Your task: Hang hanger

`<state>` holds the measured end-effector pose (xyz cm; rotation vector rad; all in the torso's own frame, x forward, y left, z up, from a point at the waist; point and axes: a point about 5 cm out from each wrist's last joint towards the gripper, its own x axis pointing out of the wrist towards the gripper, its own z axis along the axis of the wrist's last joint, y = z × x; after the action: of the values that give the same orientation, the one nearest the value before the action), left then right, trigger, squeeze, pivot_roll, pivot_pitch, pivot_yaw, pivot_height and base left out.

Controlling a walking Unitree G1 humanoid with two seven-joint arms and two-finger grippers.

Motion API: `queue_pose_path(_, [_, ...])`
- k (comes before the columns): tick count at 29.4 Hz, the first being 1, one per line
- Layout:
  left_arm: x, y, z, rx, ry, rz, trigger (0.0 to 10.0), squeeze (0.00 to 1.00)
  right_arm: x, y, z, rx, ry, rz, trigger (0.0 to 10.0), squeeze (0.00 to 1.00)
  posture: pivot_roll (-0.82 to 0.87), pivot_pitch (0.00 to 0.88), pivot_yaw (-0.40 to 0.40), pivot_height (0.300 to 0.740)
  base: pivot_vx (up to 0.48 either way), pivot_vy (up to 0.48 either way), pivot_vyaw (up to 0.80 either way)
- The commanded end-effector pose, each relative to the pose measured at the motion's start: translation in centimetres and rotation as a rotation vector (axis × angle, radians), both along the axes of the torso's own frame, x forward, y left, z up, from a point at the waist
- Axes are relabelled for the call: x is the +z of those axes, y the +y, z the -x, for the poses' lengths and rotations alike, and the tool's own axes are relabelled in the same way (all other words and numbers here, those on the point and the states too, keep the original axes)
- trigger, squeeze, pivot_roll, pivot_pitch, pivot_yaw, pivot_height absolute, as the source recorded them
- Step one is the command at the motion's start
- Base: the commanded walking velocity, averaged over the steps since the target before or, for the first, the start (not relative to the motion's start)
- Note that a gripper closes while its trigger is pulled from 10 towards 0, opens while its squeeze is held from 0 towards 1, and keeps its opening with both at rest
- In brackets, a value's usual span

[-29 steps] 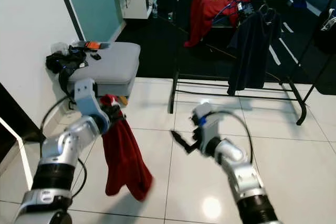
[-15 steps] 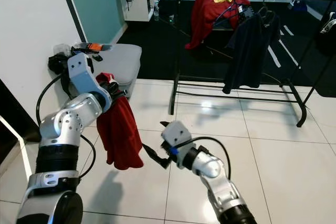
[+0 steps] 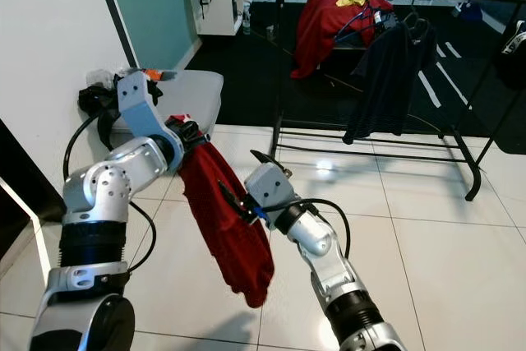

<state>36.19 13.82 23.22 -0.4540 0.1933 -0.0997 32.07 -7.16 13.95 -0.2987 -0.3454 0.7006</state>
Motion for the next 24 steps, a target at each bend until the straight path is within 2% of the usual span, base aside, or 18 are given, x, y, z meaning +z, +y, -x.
queue_pose_path(1, [0.9, -0.7, 0.1, -0.034, -0.031, 0.01, 1.6, 0.0, 0.4, 0.0, -0.3, 0.001, -0.007, -0.038, 10.0, 0.0, 0.12, 0.066, 0.015, 0.74, 0.0, 0.0, 0.0])
queue_pose_path(3, [1.1, -1.0, 0.3, -0.05, -0.034, 0.019, 1.7, 0.0, 0.5, 0.2, -0.4, 0.015, 0.003, -0.064, 10.0, 0.0, 0.12, 0.068, 0.016, 0.74, 0.0, 0.0, 0.0])
queue_pose_path(4, [1.4, -1.3, 0.4, -0.066, -0.038, 0.025, 1.6, 0.0, 0.4, 0.6, -0.5, 0.046, 0.019, -0.088, 9.1, 0.0, 0.12, 0.068, 0.017, 0.74, 0.0, 0.0, 0.0])
queue_pose_path(5, [1.4, -1.3, 0.4, -0.066, -0.038, 0.025, 1.6, 0.0, 0.4, 0.6, -0.5, 0.046, 0.019, -0.088, 9.1, 0.0, 0.12, 0.068, 0.017, 0.74, 0.0, 0.0, 0.0])
queue_pose_path(6, [1.6, -1.5, 0.5, -0.079, -0.041, 0.03, 1.6, 0.0, 0.4, 0.9, -0.5, 0.073, 0.028, -0.101, 4.7, 0.0, 0.12, 0.068, 0.018, 0.74, 0.0, 0.0, 0.0])
queue_pose_path(8, [1.8, -1.8, 0.6, -0.091, -0.043, 0.033, 1.6, 0.0, 0.3, 1.2, -0.5, 0.104, 0.039, -0.107, 4.6, 0.0, 0.12, 0.069, 0.018, 0.74, 0.0, 0.0, 0.0])
queue_pose_path(9, [1.8, -1.8, 0.6, -0.091, -0.043, 0.033, 1.6, 0.0, 0.3, 1.2, -0.5, 0.104, 0.039, -0.107, 4.6, 0.0, 0.12, 0.069, 0.018, 0.74, 0.0, 0.0, 0.0])
queue_pose_path(10, [2.0, -2.0, 0.6, -0.101, -0.047, 0.033, 1.6, 0.0, 0.4, 1.6, -0.6, 0.134, 0.048, -0.105, 9.8, 0.0, 0.12, 0.069, 0.019, 0.74, 0.0, 0.0, 0.0])
queue_pose_path(16, [2.3, -2.5, 0.9, -0.125, -0.051, 0.028, 1.8, 0.0, 0.5, 2.1, -0.9, 0.162, 0.048, -0.097, 10.0, 0.0, 0.12, 0.069, 0.019, 0.74, 0.0, 0.0, 0.0])
queue_pose_path(24, [2.7, -3.1, 1.3, -0.154, -0.061, 0.029, 1.6, 0.0, 1.1, 2.8, -2.2, 0.092, 0.037, -0.081, 10.0, 0.0, 0.13, 0.069, 0.018, 0.74, 0.0, 0.0, 0.0])
